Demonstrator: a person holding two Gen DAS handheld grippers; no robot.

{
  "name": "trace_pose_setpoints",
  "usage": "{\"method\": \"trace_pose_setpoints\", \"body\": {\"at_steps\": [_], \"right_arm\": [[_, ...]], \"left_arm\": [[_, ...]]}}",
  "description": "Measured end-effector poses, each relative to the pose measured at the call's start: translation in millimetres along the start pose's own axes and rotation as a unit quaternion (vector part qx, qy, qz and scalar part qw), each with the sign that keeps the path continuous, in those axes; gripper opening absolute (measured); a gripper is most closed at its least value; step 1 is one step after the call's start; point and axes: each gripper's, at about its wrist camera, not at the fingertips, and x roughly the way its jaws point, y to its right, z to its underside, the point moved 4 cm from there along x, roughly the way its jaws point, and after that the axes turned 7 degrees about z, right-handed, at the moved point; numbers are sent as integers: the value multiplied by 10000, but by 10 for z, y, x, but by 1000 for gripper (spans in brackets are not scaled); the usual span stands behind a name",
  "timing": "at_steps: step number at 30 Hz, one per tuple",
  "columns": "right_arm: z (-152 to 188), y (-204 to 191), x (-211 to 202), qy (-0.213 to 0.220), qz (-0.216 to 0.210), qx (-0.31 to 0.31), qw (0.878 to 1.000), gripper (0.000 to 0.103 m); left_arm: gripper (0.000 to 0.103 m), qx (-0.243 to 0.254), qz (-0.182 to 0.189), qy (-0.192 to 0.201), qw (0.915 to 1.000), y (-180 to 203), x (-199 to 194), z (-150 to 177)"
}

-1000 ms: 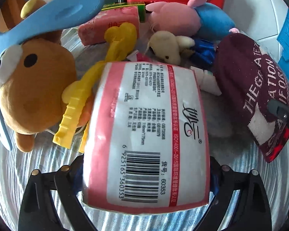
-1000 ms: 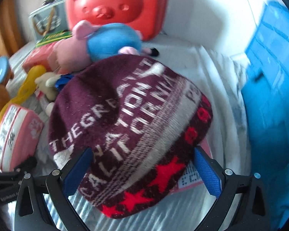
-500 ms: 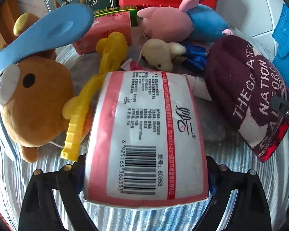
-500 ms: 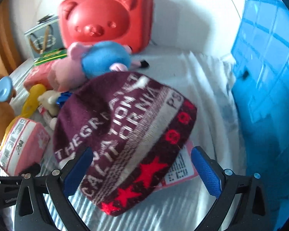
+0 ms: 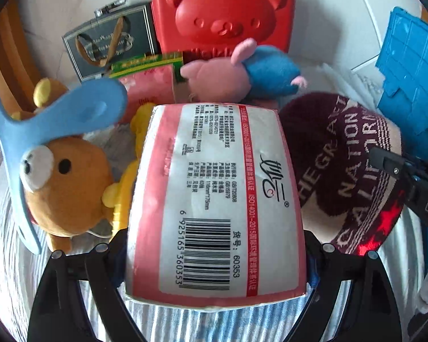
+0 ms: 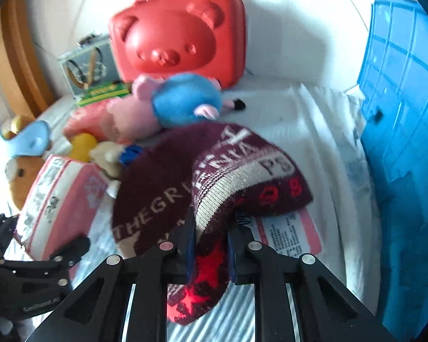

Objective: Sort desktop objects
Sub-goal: 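Grasp the pink-white tissue pack with the left gripper while the right grasps the maroon knit hat, then carry the tissue pack and maroon hat into the blue crate and open both grippers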

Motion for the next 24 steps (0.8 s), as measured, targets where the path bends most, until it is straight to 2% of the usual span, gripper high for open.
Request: {"method": "trace_pose_setpoints", "body": {"at_steps": [1,2,5,14,20,24], "right_arm": [[-33,-23,-88,77,-38,-19,10000,17],[-74,-60,-230,221,-72,-65,9997,17],[-176,-132,-586,598,-115,-146,9980,17],[-385,-103,-1904,1745,27,-147,9845,17],[-480,231,-2841,2436,253,97,9695,17],[-526,705,-3399,2784,501,403,9583,17]], "left_arm": [[89,2,-14,86,10000,126,-31,-11],[89,8,-22,192,9998,136,56,-177],[89,13,-43,451,9990,154,-119,-280],[89,72,33,1403,9901,306,-1145,-386],[89,357,378,2005,9783,778,-1783,-577],[89,610,713,2334,9678,1290,-2093,-848]]}}
